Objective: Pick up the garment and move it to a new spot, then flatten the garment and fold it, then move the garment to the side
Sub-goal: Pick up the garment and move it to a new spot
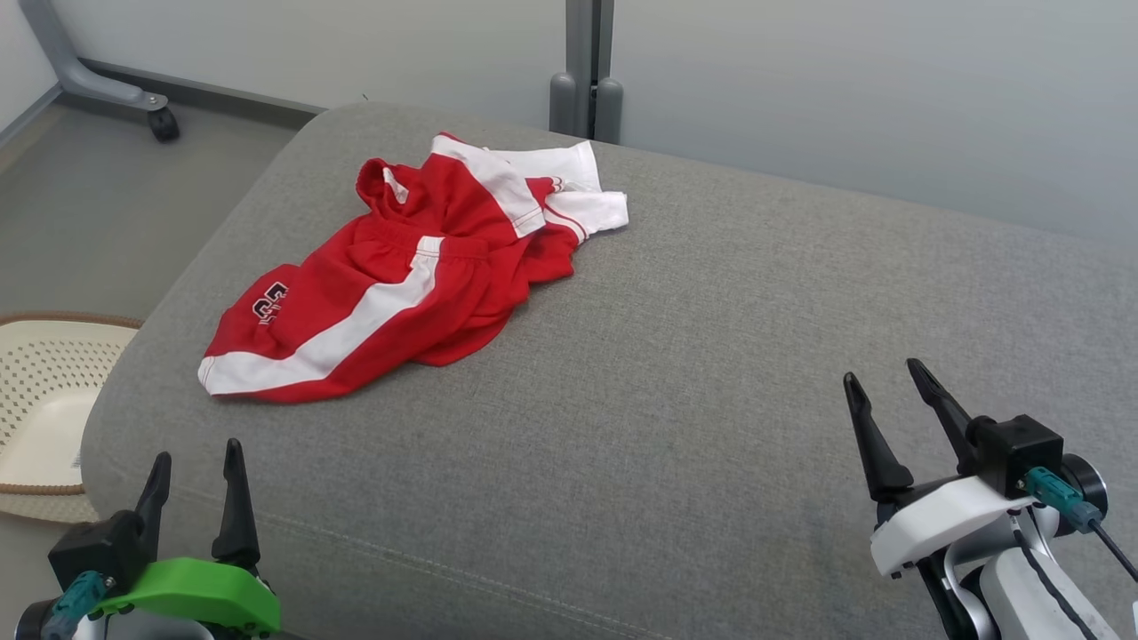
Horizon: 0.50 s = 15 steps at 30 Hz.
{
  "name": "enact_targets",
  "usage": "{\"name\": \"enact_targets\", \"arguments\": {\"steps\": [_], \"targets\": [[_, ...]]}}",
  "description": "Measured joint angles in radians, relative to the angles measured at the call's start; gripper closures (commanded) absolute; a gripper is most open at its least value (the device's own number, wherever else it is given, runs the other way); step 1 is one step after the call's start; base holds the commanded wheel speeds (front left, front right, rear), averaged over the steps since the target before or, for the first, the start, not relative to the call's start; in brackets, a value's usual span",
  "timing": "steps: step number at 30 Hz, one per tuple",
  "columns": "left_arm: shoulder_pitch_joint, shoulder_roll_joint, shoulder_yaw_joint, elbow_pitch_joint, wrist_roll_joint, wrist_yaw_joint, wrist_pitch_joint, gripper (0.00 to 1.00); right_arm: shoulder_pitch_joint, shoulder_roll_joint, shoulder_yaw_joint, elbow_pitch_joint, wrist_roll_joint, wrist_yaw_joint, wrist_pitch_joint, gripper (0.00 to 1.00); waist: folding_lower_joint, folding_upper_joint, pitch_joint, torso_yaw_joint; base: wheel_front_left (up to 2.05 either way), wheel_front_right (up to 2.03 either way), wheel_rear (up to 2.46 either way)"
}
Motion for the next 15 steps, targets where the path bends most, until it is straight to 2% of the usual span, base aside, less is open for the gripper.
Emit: {"name": "enact_targets", "arguments": {"steps": [15], "targets": [[0.001, -0.011, 0.005, -0.009, -0.001, -0.011, 0.0, 0.0, -0.002, -0.003, -0.023, -0.004, -0.007, 0.001, 0.0, 0.0, 0.0, 0.0, 0.029, -0.035, 0.0, 0.0, 0.0]]}}
